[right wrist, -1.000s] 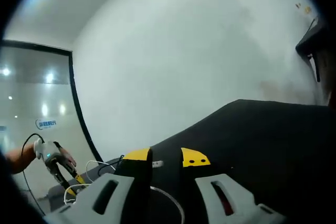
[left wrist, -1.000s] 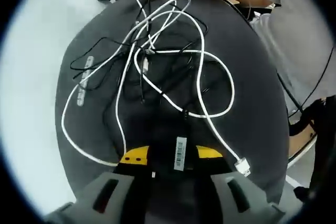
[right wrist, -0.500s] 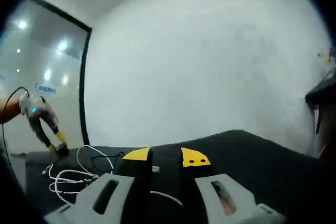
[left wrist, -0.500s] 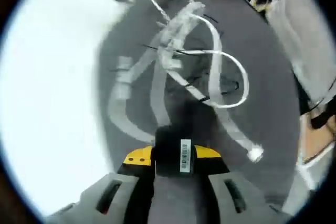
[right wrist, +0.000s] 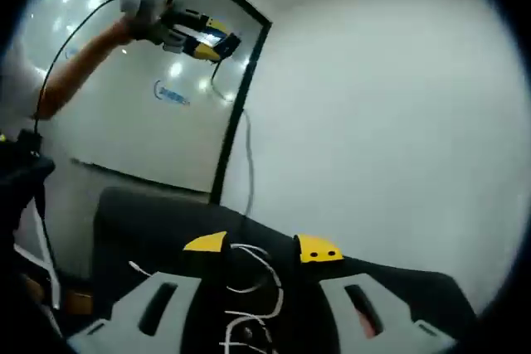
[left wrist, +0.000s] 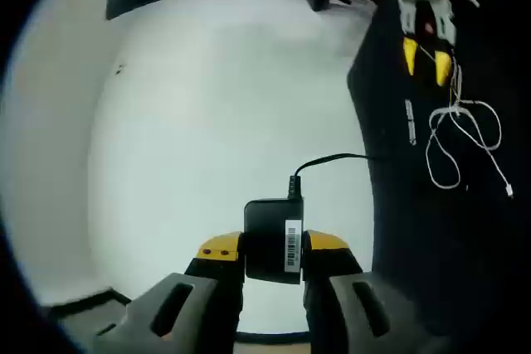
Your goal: Grab the wires, straighten them and put them on the rack
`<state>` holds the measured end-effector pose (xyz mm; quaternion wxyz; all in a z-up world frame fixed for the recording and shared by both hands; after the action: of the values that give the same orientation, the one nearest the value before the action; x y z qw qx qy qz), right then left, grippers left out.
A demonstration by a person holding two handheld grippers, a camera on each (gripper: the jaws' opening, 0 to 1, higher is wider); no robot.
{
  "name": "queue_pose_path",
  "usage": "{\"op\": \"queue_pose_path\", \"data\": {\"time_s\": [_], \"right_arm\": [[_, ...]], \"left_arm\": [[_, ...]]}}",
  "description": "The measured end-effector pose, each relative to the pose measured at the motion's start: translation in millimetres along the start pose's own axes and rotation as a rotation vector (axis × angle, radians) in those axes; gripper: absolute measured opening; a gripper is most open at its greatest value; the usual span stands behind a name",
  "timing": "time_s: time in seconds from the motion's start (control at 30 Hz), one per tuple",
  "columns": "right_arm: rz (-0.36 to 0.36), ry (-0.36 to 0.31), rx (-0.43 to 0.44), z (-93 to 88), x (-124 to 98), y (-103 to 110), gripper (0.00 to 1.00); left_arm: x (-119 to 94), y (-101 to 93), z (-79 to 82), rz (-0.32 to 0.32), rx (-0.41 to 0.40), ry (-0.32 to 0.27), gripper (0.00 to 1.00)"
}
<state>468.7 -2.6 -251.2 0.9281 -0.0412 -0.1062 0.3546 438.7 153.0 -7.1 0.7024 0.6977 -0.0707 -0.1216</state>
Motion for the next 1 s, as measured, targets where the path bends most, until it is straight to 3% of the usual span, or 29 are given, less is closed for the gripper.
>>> {"op": "queue_pose_path", "data": {"time_s": [0.07, 0.13, 0.17, 0.23, 0.27, 0.3, 0.33, 0.37, 0.43, 0.5, 0.53, 0.63, 0.73, 0.8, 0.83, 0.9, 1.0], "right_arm": [[0.029, 0.02, 0.002, 10.0, 19.9, 8.1, 0.35], [-0.008, -0.021, -0.071, 34.1, 38.6, 6.3, 0.35], [-0.034, -0.008, -0.086, 40.3, 45.8, 3.4, 0.34], [0.006, 0.061, -0.151, 42.4, 62.5, 6.1, 0.23], [0.023, 0.1, -0.193, 40.5, 69.7, 4.8, 0.09], [0.001, 0.1, -0.226, 43.5, 73.5, -1.9, 0.01], [-0.053, 0.076, -0.201, 54.4, 79.2, -13.5, 0.01], [-0.068, 0.04, -0.147, 71.3, 80.4, -21.6, 0.0], [-0.048, -0.041, 0.004, 121.7, 80.3, -39.5, 0.0], [-0.008, -0.142, 0.063, 170.5, 76.8, -49.4, 0.01], [-0.015, -0.174, 0.045, 192.1, 74.1, -55.0, 0.01], [-0.066, -0.312, -0.152, 256.8, 64.1, -55.2, 0.01], [-0.132, -0.35, -0.452, 297.7, 62.0, -38.5, 0.01], [-0.144, -0.316, -0.581, 310.8, 71.1, -24.1, 0.01], [-0.145, -0.319, -0.648, 316.8, 77.4, -15.4, 0.01], [-0.175, -0.288, -0.813, 322.5, 91.6, -4.4, 0.01], [-0.216, -0.289, -1.061, 336.8, 109.1, 9.5, 0.0]], "left_arm": [[-7.0, -0.5, 2.7, 0.008, -0.066, -0.014, 0.22], [-13.9, -1.5, 3.1, 0.032, -0.087, -0.031, 0.22], [-16.9, -0.6, 1.4, 0.046, -0.106, -0.027, 0.22], [-21.1, 2.8, -2.8, 0.073, -0.148, -0.029, 0.22], [-23.5, 6.4, -5.3, 0.092, -0.17, -0.042, 0.22], [-25.6, 9.9, -9.2, 0.107, -0.196, -0.051, 0.22], [-27.1, 11.6, -14.0, 0.109, -0.226, -0.054, 0.22], [-28.3, 10.8, -22.0, 0.1, -0.266, -0.039, 0.22], [-29.4, -1.1, -42.8, 0.048, -0.397, -0.002, 0.22], [-26.9, -23.9, -53.5, -0.016, -0.456, -0.036, 0.23], [-20.6, -42.3, -56.7, -0.066, -0.492, -0.056, 0.23], [1.3, -107.7, -57.7, -0.228, -0.657, -0.106, 0.23], [17.8, -148.5, -49.2, -0.327, -0.823, -0.244, 0.23], [21.8, -155.0, -43.1, -0.34, -0.974, -0.338, 0.23], [22.5, -155.1, -41.5, -0.343, -1.012, -0.383, 0.23], [23.1, -152.8, -48.4, -0.334, -1.066, -0.397, 0.23], [21.2, -144.8, -64.0, -0.287, -1.066, -0.393, 0.24]]}}
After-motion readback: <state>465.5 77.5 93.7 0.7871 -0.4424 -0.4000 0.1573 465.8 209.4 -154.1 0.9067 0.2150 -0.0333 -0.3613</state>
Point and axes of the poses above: the point that each gripper's makers call its tool centre point, and the gripper's own axes: x roughly forward along the fingers, y roughly to its left, z roughly out of its top, the point moved 5 cm from there along -x, roughly backward along the fingers, and after that the axes turned 8 degrees about -z, right-handed, at the moved point
